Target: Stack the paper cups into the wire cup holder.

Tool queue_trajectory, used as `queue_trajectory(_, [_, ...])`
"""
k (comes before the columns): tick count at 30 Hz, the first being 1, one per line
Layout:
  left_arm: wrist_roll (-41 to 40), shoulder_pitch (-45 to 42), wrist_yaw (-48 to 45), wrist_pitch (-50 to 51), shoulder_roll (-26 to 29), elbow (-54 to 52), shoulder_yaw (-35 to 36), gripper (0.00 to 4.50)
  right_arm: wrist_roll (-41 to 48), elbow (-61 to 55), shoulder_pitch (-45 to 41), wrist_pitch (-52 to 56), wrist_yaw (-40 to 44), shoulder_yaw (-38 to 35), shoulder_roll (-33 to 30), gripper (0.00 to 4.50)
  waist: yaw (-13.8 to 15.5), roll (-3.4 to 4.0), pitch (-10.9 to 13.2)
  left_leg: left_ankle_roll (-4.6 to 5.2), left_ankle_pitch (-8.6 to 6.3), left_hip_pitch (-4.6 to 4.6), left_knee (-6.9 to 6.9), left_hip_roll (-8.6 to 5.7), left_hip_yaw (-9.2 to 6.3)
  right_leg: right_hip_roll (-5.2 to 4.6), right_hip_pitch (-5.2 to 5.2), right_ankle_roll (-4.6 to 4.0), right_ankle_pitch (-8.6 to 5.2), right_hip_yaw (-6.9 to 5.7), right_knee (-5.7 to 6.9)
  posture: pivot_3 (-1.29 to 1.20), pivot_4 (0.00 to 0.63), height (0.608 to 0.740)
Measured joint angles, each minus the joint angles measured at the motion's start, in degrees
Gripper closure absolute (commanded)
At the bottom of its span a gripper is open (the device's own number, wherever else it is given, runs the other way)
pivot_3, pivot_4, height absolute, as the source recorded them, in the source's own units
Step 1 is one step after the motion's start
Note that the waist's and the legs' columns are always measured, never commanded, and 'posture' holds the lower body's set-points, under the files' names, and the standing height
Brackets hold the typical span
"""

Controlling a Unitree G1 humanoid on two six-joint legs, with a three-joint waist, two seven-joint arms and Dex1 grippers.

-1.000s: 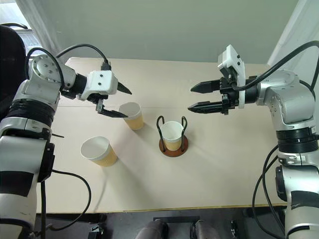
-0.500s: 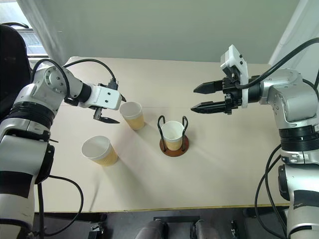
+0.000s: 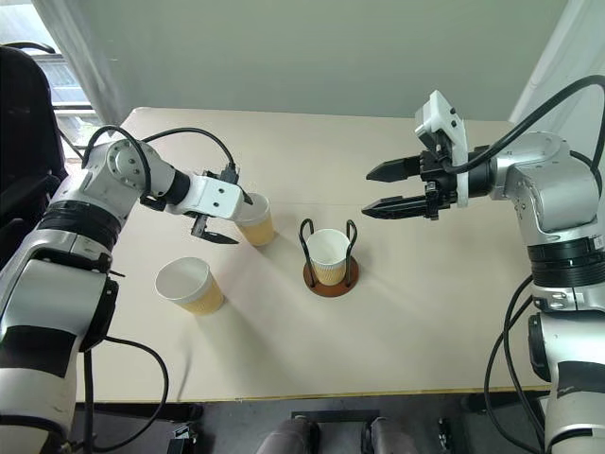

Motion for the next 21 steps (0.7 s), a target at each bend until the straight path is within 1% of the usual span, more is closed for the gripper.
queue_trajectory(1, [0.1,0.1,0.0,-0.1,0.0,0.0,-0.3,0.00,0.0,0.0,0.0,0.0,0.0,0.0,-0.1,1.16,0.0,0.01,0.0,0.01,0.01,0.00,0.00,0.00,0.03,0.00,-0.01,0.00,0.01,0.00,-0.01,0.00,0.150,0.740])
queue_trajectory(4, [0.7,0.3,0.3,-0.6,0.0,0.0,-0.7,0.58,0.0,-0.1,0.0,0.0,0.0,0.0,-0.4,1.12,0.0,0.00,0.0,0.07,0.04,-0.03,0.01,-0.01,0.11,0.00,-0.02,0.02,0.04,0.00,-0.01,0.00,0.150,0.740])
queue_trajectory(6, [0.9,0.3,0.4,-0.7,-0.3,0.0,-0.9,1.25,0.0,-0.2,0.0,0.0,0.0,0.0,-0.4,1.12,0.0,0.00,0.0,0.10,0.06,-0.04,0.03,0.00,0.11,-0.03,-0.02,0.05,0.06,0.02,-0.01,0.00,0.150,0.740])
queue_trajectory(9, [1.1,0.3,0.7,-0.7,-0.8,0.1,-1.1,2.50,0.0,-0.5,0.0,0.0,0.0,0.1,-0.5,1.12,0.0,0.00,0.0,0.16,0.09,-0.06,0.04,0.02,0.18,-0.06,-0.04,0.06,0.10,0.05,-0.01,0.00,0.150,0.740])
queue_trajectory(12, [1.1,0.3,0.9,-0.6,-0.9,0.1,-1.1,3.57,0.0,-0.6,0.0,-0.2,0.0,0.1,-0.8,1.12,0.0,0.00,0.0,0.20,0.11,-0.07,0.05,0.01,0.27,-0.08,-0.07,0.08,0.14,0.06,-0.01,0.00,0.150,0.740])
queue_trajectory(13, [1.1,0.3,1.0,-0.6,-1.0,0.1,-1.1,4.02,-0.1,-0.5,0.0,-0.4,0.0,0.2,-0.9,1.12,0.0,-0.01,0.0,0.20,0.11,-0.07,0.05,0.02,0.29,-0.09,-0.07,0.09,0.15,0.07,0.00,0.00,0.150,0.740])
queue_trajectory(14, [1.1,0.3,1.0,-0.6,-1.0,0.1,-1.1,4.37,-0.3,-0.5,0.0,-0.7,0.0,0.2,-1.0,1.12,0.0,0.00,0.0,0.21,0.12,-0.08,0.07,0.04,0.27,-0.10,-0.07,0.09,0.16,0.09,0.01,0.00,0.150,0.740])
queue_trajectory(15, [1.1,0.3,1.0,-0.6,-1.1,0.2,-1.1,4.44,-0.5,-0.3,0.0,-1.2,0.2,0.3,-1.1,1.12,0.0,0.00,0.0,0.22,0.13,-0.08,0.06,0.02,0.31,-0.10,-0.09,0.09,0.16,0.08,0.01,0.00,0.150,0.740])
queue_trajectory(21, [1.0,0.1,-1.2,-0.5,-1.0,0.5,-1.1,4.44,-2.6,1.7,0.8,-5.7,2.6,0.8,-2.9,1.12,0.1,0.00,0.0,0.26,0.14,-0.12,0.10,0.00,0.37,-0.11,-0.12,0.11,0.21,0.08,0.01,0.00,0.150,0.740])
